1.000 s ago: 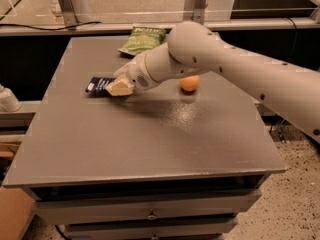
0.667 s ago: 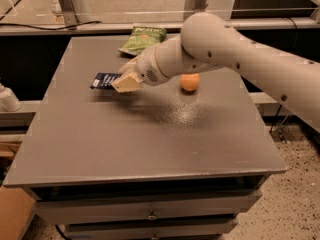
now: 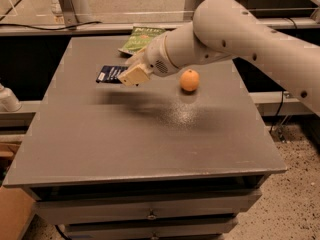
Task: Move rxbar blueberry near green jalapeno chip bag
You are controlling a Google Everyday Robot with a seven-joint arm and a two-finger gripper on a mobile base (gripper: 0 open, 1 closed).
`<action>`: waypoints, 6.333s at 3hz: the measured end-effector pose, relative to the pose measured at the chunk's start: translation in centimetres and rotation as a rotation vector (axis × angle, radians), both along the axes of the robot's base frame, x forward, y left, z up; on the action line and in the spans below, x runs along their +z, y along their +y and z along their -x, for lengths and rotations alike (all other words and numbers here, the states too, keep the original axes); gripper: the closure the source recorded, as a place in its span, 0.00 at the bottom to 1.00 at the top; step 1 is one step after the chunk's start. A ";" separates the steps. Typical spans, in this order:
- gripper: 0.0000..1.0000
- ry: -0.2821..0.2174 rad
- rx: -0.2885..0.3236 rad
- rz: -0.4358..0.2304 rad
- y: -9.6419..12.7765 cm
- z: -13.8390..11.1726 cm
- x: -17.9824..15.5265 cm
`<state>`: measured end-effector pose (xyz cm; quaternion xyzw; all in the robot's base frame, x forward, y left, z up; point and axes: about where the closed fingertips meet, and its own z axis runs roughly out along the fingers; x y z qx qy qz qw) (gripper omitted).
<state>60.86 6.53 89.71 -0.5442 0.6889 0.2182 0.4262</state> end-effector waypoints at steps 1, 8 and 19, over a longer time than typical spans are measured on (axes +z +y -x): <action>1.00 -0.039 -0.028 0.036 -2.2 -1.4 0.2; 1.00 -0.101 -0.222 0.114 -16.6 -20.2 -2.9; 0.00 -0.076 -0.211 -0.069 -17.4 -5.1 5.1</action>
Offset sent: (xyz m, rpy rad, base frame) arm 0.0866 -0.1415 0.0138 -0.1325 -0.1548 -0.1820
